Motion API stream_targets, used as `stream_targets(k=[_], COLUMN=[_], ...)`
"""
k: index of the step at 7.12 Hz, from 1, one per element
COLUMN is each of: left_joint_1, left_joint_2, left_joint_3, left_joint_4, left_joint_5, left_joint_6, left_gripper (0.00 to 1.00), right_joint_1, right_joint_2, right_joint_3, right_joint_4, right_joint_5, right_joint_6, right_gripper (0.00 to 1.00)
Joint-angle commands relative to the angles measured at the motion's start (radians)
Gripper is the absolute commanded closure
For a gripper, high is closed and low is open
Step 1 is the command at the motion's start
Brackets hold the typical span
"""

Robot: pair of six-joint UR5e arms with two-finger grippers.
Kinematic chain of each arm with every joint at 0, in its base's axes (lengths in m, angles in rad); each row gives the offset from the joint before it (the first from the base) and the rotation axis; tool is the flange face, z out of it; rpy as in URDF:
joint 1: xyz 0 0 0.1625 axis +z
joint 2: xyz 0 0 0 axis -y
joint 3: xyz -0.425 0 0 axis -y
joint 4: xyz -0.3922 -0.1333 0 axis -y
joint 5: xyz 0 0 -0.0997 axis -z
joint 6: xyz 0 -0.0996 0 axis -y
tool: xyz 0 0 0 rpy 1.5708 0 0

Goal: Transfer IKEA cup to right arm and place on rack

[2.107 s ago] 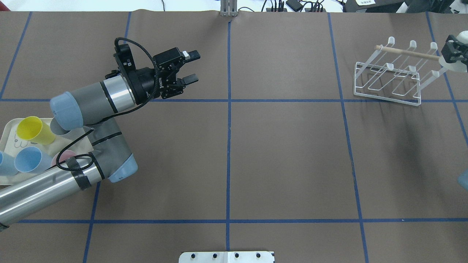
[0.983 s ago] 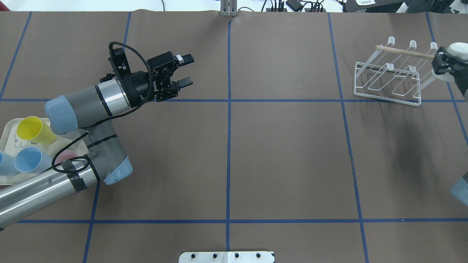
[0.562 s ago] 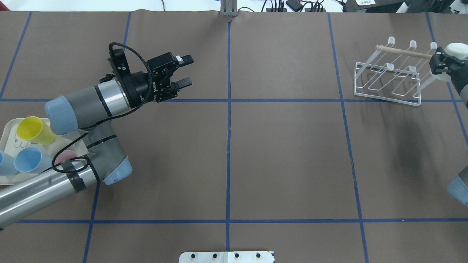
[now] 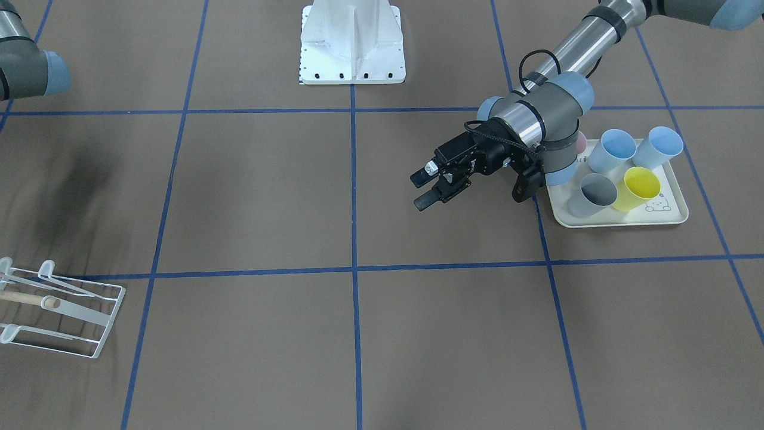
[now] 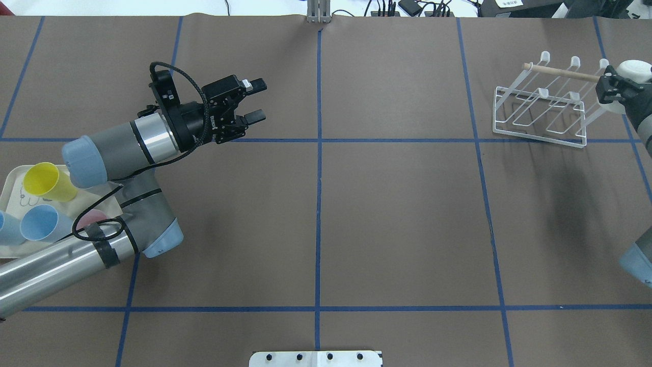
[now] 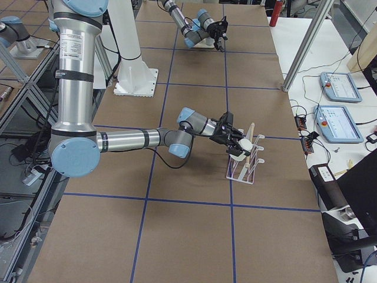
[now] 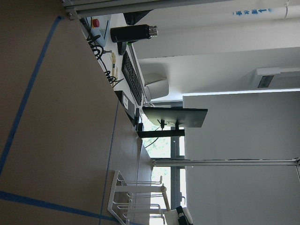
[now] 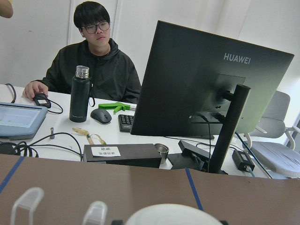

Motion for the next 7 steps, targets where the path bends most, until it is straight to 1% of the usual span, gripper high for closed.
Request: stream_targets(k=[1, 7], left_joint_1=[0.000, 0.002], left_joint_2=[0.000, 0.000], left_joint_3=[0.001, 0.008], left_joint_4=[-0.004, -0.006], left_joint_5=[0.000, 0.000], left_joint_6=[0.000, -0.001], left_gripper=[0.00, 0.00], right_joint_1=[0.000, -0.012], right_joint_2=[0.000, 0.006], right_joint_3=[-0.010, -0.036], right_joint_4=[0.000, 0.003], right_joint_5=[0.000, 0.000], right_joint_6=[-0.004, -0.011], right_gripper=[1.00, 1.00])
